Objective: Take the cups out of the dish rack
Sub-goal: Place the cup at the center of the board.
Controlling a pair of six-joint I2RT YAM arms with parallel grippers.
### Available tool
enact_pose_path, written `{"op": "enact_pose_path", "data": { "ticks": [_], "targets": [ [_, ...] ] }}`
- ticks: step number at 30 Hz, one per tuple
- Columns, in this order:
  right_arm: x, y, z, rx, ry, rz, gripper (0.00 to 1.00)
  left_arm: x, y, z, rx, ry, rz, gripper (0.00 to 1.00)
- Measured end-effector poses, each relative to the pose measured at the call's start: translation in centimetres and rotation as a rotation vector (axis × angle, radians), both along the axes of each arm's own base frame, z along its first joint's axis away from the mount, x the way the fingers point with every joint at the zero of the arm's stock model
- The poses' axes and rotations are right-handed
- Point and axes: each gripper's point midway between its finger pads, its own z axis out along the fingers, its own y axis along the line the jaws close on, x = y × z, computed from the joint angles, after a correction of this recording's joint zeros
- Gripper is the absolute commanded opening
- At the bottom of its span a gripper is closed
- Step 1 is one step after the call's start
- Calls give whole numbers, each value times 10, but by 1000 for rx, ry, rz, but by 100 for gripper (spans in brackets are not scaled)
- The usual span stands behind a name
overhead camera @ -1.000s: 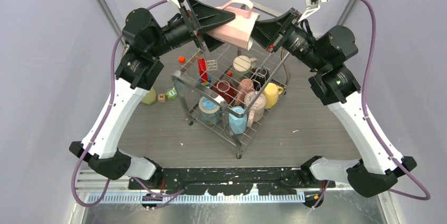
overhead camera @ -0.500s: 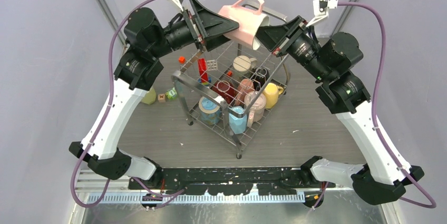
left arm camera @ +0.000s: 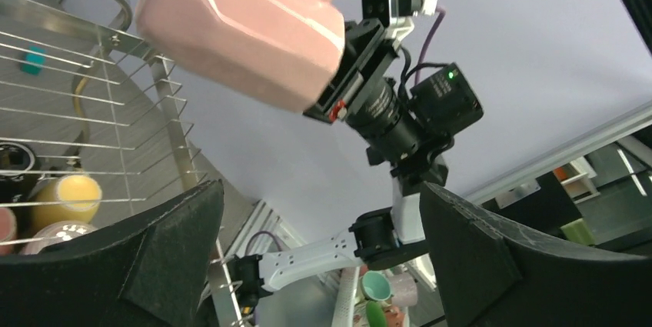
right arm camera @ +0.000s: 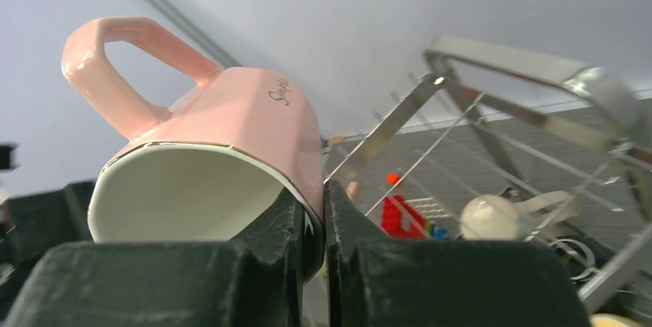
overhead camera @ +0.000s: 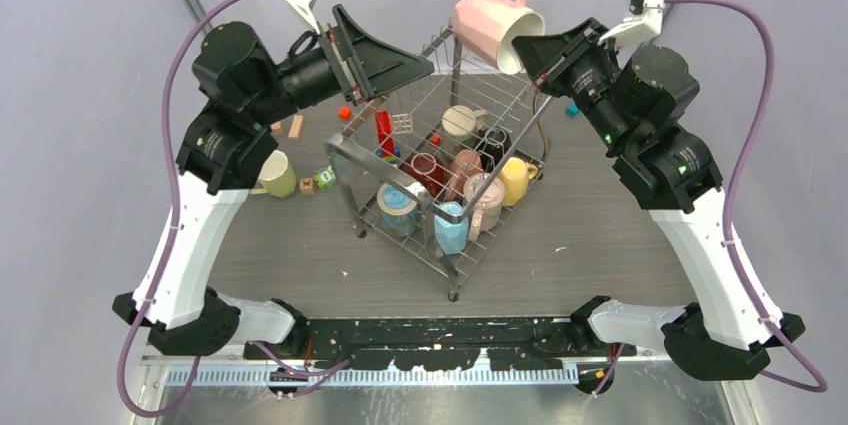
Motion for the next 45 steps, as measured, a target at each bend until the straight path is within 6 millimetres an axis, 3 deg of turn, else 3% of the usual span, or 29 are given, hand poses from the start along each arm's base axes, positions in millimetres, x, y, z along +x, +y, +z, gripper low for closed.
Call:
{"op": "enact_pose_path", "data": {
  "ticks": [8, 15, 22, 25, 32, 35, 45],
  "targets": [
    [16, -52, 3, -126, 40, -291, 1, -37, 35, -11, 79, -89, 62, 100],
    [14, -105, -17, -271, 119, -539, 1, -72, 80, -17, 157, -193, 184, 100],
    [3, -151, -35, -388, 215, -738, 1, -95, 120, -45, 227, -224, 303, 100],
    [1, -174, -51, -425, 276, -816, 1, -98, 131, -66, 268, -203, 341, 100],
    [0, -233, -124, -490, 517, -970, 1, -96, 148, -117, 372, -128, 407, 100],
    [2, -251, -170, -490, 655, -975, 1, -100, 156, -141, 402, -96, 425, 100],
    [25, -262, -308, -439, 1085, -842, 1, -99, 154, -242, 511, 90, 395, 100]
  ]
}}
